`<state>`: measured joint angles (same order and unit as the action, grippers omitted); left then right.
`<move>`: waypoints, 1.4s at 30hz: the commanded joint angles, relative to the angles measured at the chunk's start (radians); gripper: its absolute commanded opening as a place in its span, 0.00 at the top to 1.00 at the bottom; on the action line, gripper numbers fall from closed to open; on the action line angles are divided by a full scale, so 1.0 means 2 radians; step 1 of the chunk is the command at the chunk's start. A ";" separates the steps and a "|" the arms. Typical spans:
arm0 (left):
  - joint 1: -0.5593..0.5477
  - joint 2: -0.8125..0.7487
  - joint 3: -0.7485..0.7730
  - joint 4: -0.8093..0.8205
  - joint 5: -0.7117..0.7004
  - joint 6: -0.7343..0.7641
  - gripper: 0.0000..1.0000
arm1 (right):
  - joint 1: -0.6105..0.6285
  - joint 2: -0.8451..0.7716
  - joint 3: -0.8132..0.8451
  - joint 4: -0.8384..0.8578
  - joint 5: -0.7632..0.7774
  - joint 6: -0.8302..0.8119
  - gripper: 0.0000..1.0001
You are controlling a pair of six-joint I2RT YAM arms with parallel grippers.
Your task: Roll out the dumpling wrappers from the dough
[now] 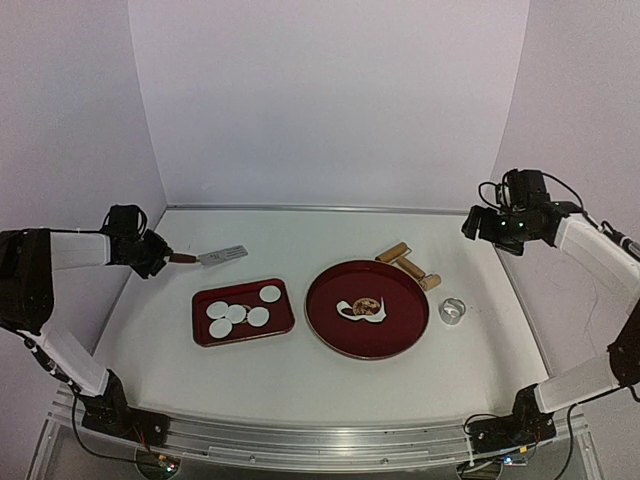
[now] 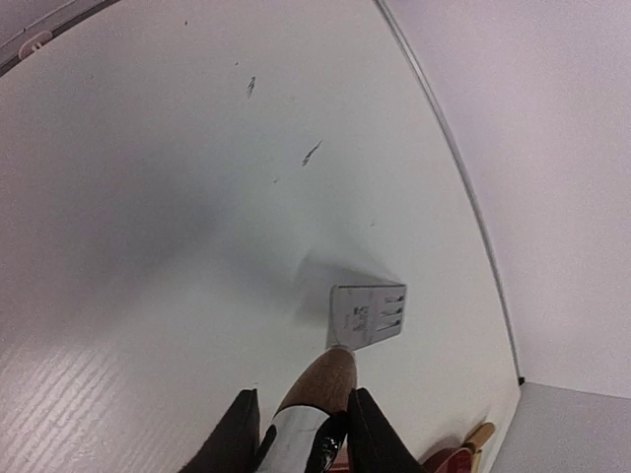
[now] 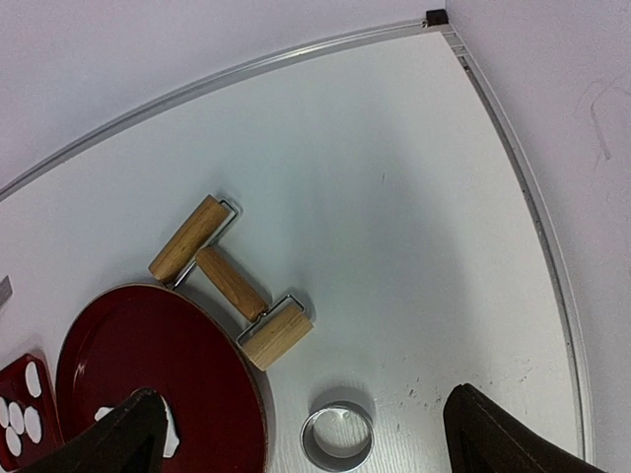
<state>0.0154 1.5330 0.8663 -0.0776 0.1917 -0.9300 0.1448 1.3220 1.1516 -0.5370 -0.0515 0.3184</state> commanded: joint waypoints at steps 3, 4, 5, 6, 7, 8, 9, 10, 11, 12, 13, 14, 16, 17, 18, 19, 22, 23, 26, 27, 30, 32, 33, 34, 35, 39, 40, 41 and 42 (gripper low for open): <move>0.006 0.027 -0.038 -0.040 -0.003 0.018 0.43 | 0.000 -0.044 -0.011 0.012 0.040 -0.027 0.02; 0.007 0.023 -0.043 -0.041 -0.006 0.017 0.37 | 0.000 -0.046 -0.011 0.012 0.041 -0.032 0.02; 0.009 0.017 -0.045 -0.047 -0.010 0.016 0.29 | 0.000 -0.049 -0.011 0.012 0.042 -0.035 0.02; 0.010 0.011 -0.046 -0.053 -0.015 0.016 0.22 | 0.000 -0.053 -0.011 0.012 0.044 -0.038 0.02; 0.010 0.001 -0.046 -0.061 -0.024 0.017 0.16 | 0.000 -0.056 -0.011 0.012 0.046 -0.040 0.02; 0.010 -0.008 -0.045 -0.072 -0.033 0.018 0.11 | 0.000 -0.060 -0.011 0.012 0.048 -0.043 0.02; 0.010 -0.021 -0.045 -0.083 -0.044 0.019 0.07 | 0.000 -0.063 -0.011 0.012 0.050 -0.047 0.02; 0.010 -0.033 -0.044 -0.091 -0.054 0.019 0.04 | 0.000 -0.066 -0.011 0.014 0.051 -0.050 0.02; 0.011 -0.050 -0.044 -0.101 -0.062 0.021 0.02 | 0.000 -0.070 -0.013 0.017 0.051 -0.057 0.02; 0.011 -0.063 -0.042 -0.111 -0.066 0.025 0.01 | 0.000 -0.075 -0.016 0.022 0.050 -0.064 0.02; 0.011 -0.079 -0.039 -0.119 -0.071 0.032 0.01 | 0.000 -0.080 -0.020 0.028 0.049 -0.073 0.02; 0.010 -0.095 -0.036 -0.127 -0.077 0.040 0.01 | 0.000 -0.086 -0.024 0.036 0.048 -0.082 0.02; 0.010 -0.134 -0.029 -0.140 -0.089 0.062 0.01 | 0.000 -0.108 -0.038 0.061 0.041 -0.099 0.02; 0.010 -0.159 -0.024 -0.146 -0.099 0.078 0.01 | 0.000 -0.122 -0.049 0.077 0.038 -0.108 0.02; 0.010 -0.183 -0.018 -0.149 -0.108 0.097 0.01 | 0.000 -0.133 -0.060 0.090 0.035 -0.116 0.02; 0.010 -0.207 -0.011 -0.151 -0.114 0.116 0.00 | 0.000 -0.145 -0.070 0.104 0.032 -0.123 0.02; 0.010 -0.267 0.010 -0.158 -0.115 0.172 0.00 | 0.000 -0.181 -0.103 0.144 0.031 -0.142 0.02; 0.010 -0.285 0.016 -0.164 -0.114 0.185 0.00 | 0.000 -0.189 -0.113 0.151 0.034 -0.144 0.02; 0.010 -0.326 0.026 -0.179 -0.109 0.203 0.01 | 0.000 -0.209 -0.138 0.163 0.042 -0.146 0.02; 0.010 -0.334 0.025 -0.185 -0.105 0.204 0.01 | 0.000 -0.213 -0.142 0.163 0.044 -0.144 0.02; 0.010 -0.356 0.013 -0.198 -0.093 0.194 0.00 | 0.000 -0.223 -0.154 0.163 0.044 -0.134 0.02; 0.010 -0.364 0.002 -0.199 -0.075 0.185 0.01 | 0.000 -0.224 -0.156 0.163 0.041 -0.129 0.02; 0.010 -0.367 -0.003 -0.198 -0.071 0.181 0.01 | 0.000 -0.224 -0.156 0.163 0.040 -0.128 0.02; 0.010 -0.369 -0.006 -0.196 -0.070 0.177 0.00 | 0.000 -0.222 -0.156 0.163 0.039 -0.127 0.02; 0.010 -0.370 -0.007 -0.195 -0.069 0.176 0.00 | 0.000 -0.221 -0.155 0.163 0.039 -0.127 0.02; 0.010 -0.367 0.002 -0.195 -0.070 0.182 0.01 | 0.000 -0.215 -0.149 0.164 0.036 -0.125 0.02; 0.010 -0.365 0.004 -0.195 -0.070 0.185 0.01 | 0.000 -0.214 -0.148 0.164 0.035 -0.125 0.02; 0.010 -0.364 0.007 -0.196 -0.071 0.186 0.00 | 0.000 -0.212 -0.148 0.164 0.034 -0.124 0.02; 0.010 -0.361 0.010 -0.197 -0.071 0.186 0.01 | 0.000 -0.210 -0.147 0.164 0.032 -0.123 0.02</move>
